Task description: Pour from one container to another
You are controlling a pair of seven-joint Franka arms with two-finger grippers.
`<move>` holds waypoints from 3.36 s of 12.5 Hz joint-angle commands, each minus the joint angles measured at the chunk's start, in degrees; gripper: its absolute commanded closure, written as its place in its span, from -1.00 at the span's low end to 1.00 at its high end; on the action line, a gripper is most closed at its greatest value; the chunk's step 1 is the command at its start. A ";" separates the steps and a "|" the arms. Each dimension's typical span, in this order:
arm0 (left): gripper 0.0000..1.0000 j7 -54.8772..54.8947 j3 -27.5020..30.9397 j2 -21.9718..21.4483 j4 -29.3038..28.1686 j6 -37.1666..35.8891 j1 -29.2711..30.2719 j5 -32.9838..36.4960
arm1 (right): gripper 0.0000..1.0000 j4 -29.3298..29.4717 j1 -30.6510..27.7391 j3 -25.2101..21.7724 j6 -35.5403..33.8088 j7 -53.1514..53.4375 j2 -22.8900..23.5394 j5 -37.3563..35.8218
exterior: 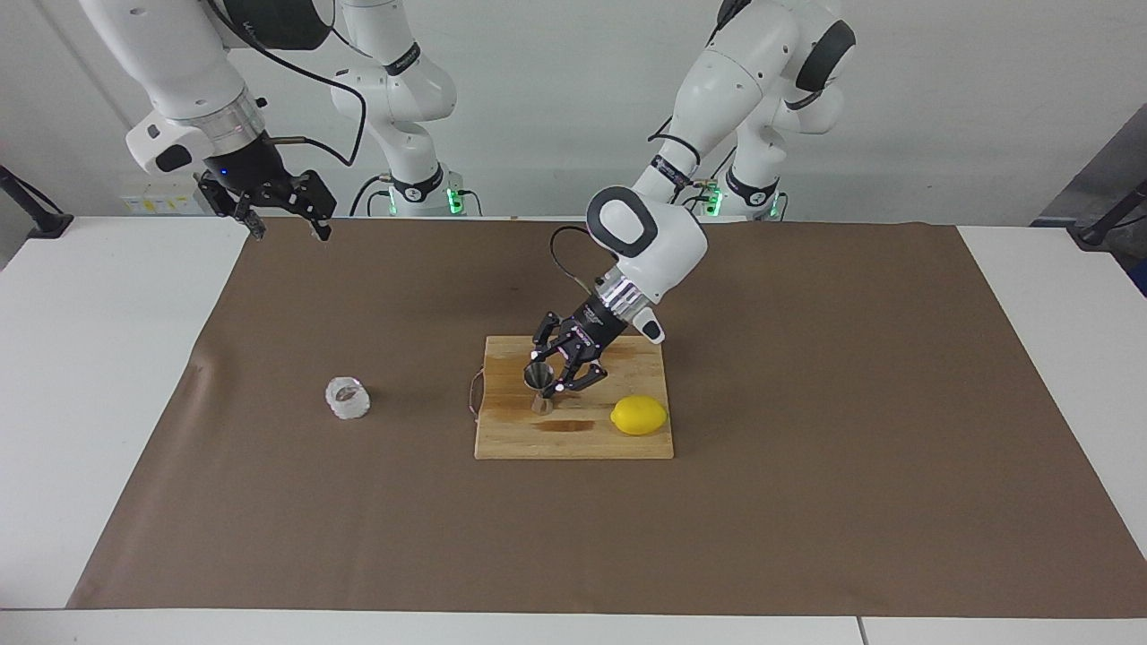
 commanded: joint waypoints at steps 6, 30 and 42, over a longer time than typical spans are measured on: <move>-1.00 0.10 0.01 -1.59 -0.22 1.38 -0.48 0.62 | -1.00 -1.32 -1.44 0.22 -0.13 -5.85 -1.22 -0.31; -1.00 4.03 0.72 -15.83 -0.30 -43.78 27.29 80.38 | -1.00 -12.84 -13.76 0.93 27.29 -123.58 25.58 37.66; -1.00 61.33 12.10 -28.74 -0.22 -69.44 30.58 91.06 | -1.00 -13.45 -11.21 1.19 30.19 -127.71 28.84 39.50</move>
